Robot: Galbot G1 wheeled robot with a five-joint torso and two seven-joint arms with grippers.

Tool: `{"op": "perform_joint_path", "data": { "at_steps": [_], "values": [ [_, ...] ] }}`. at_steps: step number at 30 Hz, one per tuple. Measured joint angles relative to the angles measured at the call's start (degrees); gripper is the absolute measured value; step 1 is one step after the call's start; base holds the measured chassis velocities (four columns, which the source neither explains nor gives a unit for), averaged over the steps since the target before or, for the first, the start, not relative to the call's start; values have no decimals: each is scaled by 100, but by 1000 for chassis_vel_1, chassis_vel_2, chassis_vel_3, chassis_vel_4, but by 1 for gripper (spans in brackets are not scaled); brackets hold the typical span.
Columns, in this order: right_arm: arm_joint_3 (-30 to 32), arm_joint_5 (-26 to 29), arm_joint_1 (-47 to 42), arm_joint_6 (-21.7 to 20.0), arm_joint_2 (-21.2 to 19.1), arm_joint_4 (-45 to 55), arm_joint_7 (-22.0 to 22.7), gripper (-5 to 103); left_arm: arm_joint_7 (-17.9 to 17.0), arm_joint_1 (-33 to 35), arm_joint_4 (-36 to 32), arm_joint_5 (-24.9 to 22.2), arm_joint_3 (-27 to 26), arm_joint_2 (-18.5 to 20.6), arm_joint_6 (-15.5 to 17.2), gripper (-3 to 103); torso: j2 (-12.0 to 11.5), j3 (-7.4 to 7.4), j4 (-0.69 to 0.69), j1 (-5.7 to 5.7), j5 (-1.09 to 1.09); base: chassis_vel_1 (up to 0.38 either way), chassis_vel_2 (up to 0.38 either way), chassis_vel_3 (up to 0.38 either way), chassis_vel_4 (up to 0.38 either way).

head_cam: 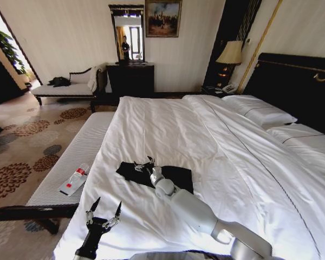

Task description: Fold the clothes on the bed.

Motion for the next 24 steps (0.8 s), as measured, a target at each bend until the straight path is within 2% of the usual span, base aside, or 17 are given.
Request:
{"op": "perform_joint_path", "data": {
  "at_steps": [8, 12, 14, 18, 20, 24],
  "values": [
    [-256, -58, 32, 79, 527, -1026, -193, 100, 0, 0, 0, 0, 0, 0, 0, 100, 0, 0, 0, 0, 0, 0, 0, 0, 0],
    [-336, -185, 29, 193, 588, -1375, -273, 100, 0, 0, 0, 0, 0, 0, 0, 100, 0, 0, 0, 0, 0, 0, 0, 0, 0],
    [-329, -320, -8, 317, 555, -1366, -184, 100, 0, 0, 0, 0, 0, 0, 0, 100, 0, 0, 1, 0, 1, 0, 0, 0, 0],
    [-96, -282, -48, 249, 383, -782, 45, 100, -1, 0, 0, 0, 0, 0, 0, 100, 0, 0, -1, 0, 1, 0, 0, 0, 0],
    [178, -204, -87, 153, 183, -362, 165, 100, -1, 0, 0, 0, 0, 0, 0, 100, 0, 0, 0, 0, 0, 0, 0, 0, 0],
    [511, -227, -259, 185, -102, -131, 207, 100, -1, 0, 0, 0, 0, 0, 0, 100, 1, 0, -2, 0, 0, 0, 0, 0, 0]
  ]
}}
